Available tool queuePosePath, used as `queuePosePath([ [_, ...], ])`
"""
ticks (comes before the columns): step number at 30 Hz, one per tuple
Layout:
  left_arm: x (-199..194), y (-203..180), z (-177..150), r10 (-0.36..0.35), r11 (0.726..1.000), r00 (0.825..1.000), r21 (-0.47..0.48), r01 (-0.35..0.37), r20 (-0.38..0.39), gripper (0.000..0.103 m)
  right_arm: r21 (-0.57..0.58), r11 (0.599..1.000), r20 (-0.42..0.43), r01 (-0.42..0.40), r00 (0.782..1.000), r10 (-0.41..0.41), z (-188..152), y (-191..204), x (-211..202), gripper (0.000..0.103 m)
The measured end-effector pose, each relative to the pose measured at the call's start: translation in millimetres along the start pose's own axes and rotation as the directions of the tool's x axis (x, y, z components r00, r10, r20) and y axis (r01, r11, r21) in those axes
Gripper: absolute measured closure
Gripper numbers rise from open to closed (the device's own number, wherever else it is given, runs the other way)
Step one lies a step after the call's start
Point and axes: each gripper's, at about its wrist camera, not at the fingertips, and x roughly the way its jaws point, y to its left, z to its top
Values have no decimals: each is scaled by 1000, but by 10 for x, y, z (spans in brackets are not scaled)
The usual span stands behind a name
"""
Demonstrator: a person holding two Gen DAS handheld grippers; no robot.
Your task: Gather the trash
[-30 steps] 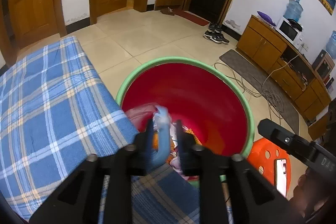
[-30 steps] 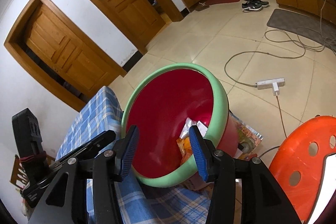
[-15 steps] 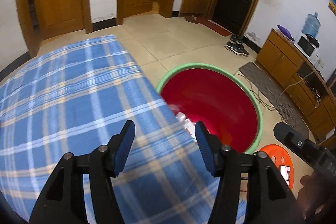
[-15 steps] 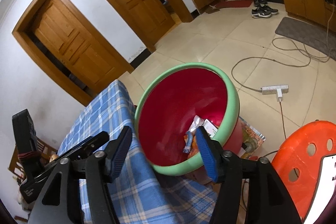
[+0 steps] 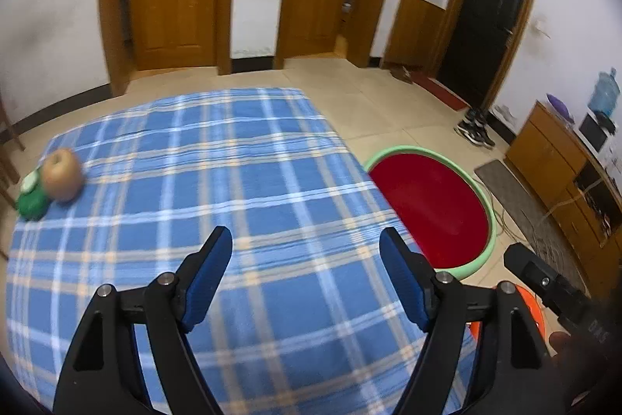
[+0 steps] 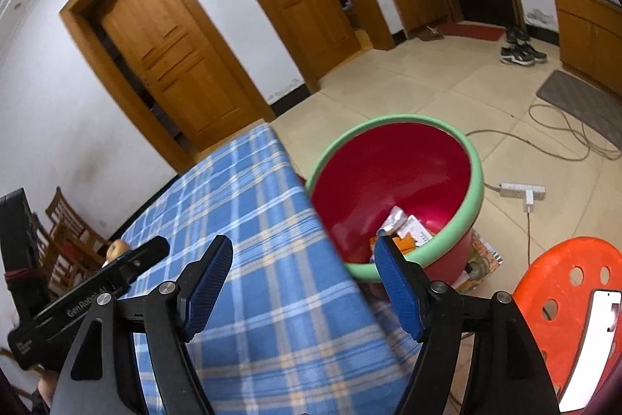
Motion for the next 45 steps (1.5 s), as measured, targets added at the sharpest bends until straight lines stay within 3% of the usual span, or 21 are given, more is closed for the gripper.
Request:
queuePosePath([
  [4, -219, 132, -112, 50, 999, 998, -14, -49, 33, 21, -41, 999, 14, -4, 1000, 5, -114, 168, -70, 21],
  [15, -643, 400, -510, 156, 987, 983, -55, -152, 92, 18, -144, 990, 84, 13, 996, -1, -536, 539, -229, 21],
  [30, -865, 595, -958, 294, 955, 945, -82, -285, 142, 16, -267, 962, 126, 62, 992, -29, -1049, 728, -230, 20],
  [45, -864, 599, -1045, 291, 956, 946, -88, -280, 145, 16, -254, 966, 108, 48, 994, -21, -1092, 697, -246, 20],
])
